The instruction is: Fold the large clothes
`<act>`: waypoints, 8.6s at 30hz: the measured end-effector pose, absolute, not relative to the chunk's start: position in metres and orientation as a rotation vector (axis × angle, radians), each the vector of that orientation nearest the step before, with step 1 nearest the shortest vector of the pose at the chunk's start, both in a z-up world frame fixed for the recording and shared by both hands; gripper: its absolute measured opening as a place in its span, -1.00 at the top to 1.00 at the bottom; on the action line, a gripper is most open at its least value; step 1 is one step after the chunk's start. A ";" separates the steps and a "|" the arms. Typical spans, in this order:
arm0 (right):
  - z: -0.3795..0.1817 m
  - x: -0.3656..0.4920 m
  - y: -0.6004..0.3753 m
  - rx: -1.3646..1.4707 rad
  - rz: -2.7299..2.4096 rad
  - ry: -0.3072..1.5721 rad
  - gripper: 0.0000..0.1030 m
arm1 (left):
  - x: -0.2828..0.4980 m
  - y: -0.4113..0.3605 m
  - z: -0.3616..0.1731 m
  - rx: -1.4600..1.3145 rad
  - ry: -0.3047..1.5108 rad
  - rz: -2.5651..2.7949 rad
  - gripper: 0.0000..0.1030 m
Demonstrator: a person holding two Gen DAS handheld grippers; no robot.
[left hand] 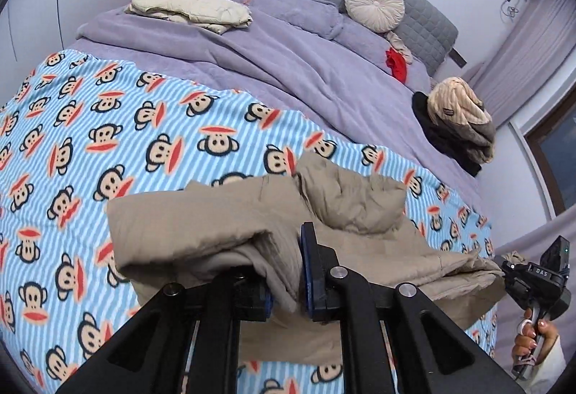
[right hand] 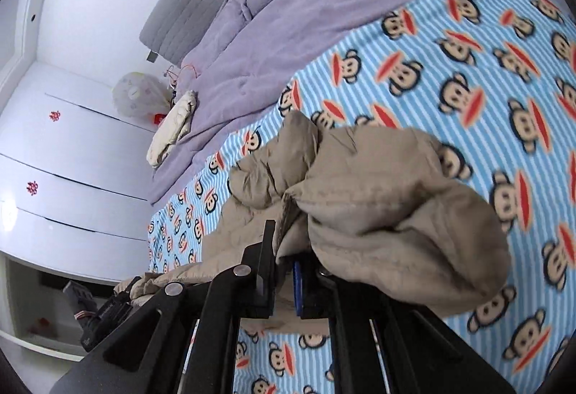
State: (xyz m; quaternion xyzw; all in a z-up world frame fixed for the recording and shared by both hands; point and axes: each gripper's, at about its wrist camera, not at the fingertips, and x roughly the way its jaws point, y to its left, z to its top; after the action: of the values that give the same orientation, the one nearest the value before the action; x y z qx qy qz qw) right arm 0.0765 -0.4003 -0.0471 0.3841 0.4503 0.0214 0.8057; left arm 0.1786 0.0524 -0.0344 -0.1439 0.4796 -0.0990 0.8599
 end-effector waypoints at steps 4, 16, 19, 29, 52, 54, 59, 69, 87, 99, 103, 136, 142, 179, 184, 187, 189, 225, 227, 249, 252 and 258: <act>-0.069 0.138 -0.414 0.831 0.021 0.985 0.84 | 0.239 0.048 -0.065 -0.273 1.060 -0.146 0.72; -0.195 0.195 -0.428 0.968 -0.168 1.103 0.84 | 0.310 0.027 -0.172 -0.122 1.247 -0.108 0.72; -0.188 0.195 -0.434 0.989 -0.156 1.107 0.84 | 0.308 0.027 -0.154 -0.060 1.203 -0.138 0.72; -0.134 0.168 -0.477 0.657 -0.206 1.101 -0.87 | 0.309 0.071 -0.156 -0.042 1.174 -0.122 -1.00; -0.219 0.214 -0.441 0.312 -0.360 1.241 0.66 | 0.338 0.058 -0.223 -0.018 1.208 0.041 0.42; -0.203 0.208 -0.448 0.339 -0.371 1.238 0.52 | 0.332 0.069 -0.195 -0.035 1.155 0.037 0.42; -0.148 0.169 -0.468 0.440 -0.408 1.080 0.38 | 0.311 0.083 -0.139 0.001 1.023 -0.026 0.42; -0.219 0.209 -0.418 0.381 -0.270 1.144 0.62 | 0.344 0.054 -0.256 0.024 1.192 0.095 0.42; -0.151 0.158 -0.411 0.521 -0.253 1.055 -0.12 | 0.270 0.047 -0.168 0.089 1.179 -0.023 0.42; -0.145 0.072 -0.378 0.660 -0.200 1.089 -0.12 | 0.199 0.022 -0.151 0.090 1.163 -0.079 -0.87; -0.142 0.056 -0.370 0.675 -0.191 1.094 -0.13 | 0.186 0.021 -0.151 0.080 1.187 -0.081 -0.87; -0.219 -0.039 -0.337 1.132 -0.092 1.252 -1.00 | 0.088 0.043 -0.201 -0.061 1.411 -0.074 -1.00; -0.230 -0.044 -0.343 1.180 -0.118 1.241 -1.00 | 0.082 0.039 -0.203 -0.070 1.404 -0.084 -1.00; -0.275 0.054 -0.353 1.382 0.037 1.045 -1.00 | 0.172 0.087 -0.293 -0.927 1.288 -0.148 -1.00; -0.290 0.066 -0.357 1.435 -0.017 1.040 -1.00 | 0.186 0.076 -0.292 -0.879 1.293 -0.083 -0.86; -0.289 0.068 -0.357 1.457 -0.034 1.062 -0.85 | 0.188 0.071 -0.277 -0.791 1.271 -0.114 -0.08; -0.288 0.066 -0.359 1.482 -0.038 1.073 -0.27 | 0.189 0.067 -0.262 -0.734 1.251 -0.151 0.29; -0.236 -0.141 -0.319 1.348 -0.170 1.222 -0.19 | -0.067 0.146 -0.196 -0.312 1.434 -0.360 0.05; -0.222 -0.142 -0.319 1.295 -0.182 1.250 -0.20 | -0.075 0.158 -0.182 -0.277 1.400 -0.335 0.05; -0.152 -0.147 -0.242 0.681 0.108 1.371 0.09 | -0.081 0.179 -0.198 -0.076 1.358 -0.070 0.04; -0.161 -0.140 -0.242 0.588 0.005 1.404 0.09 | -0.081 0.184 -0.198 -0.081 1.366 -0.055 -0.20; -0.190 -0.136 -0.245 0.621 -0.075 1.460 0.09 | -0.074 0.188 -0.188 -0.085 1.376 -0.068 -0.20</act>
State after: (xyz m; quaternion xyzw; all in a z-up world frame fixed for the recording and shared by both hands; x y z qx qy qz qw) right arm -0.1360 -0.2451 -0.1902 0.2789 0.6556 -0.0338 0.7009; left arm -0.0739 0.1878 -0.1885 -0.0393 0.6346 -0.0315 0.7712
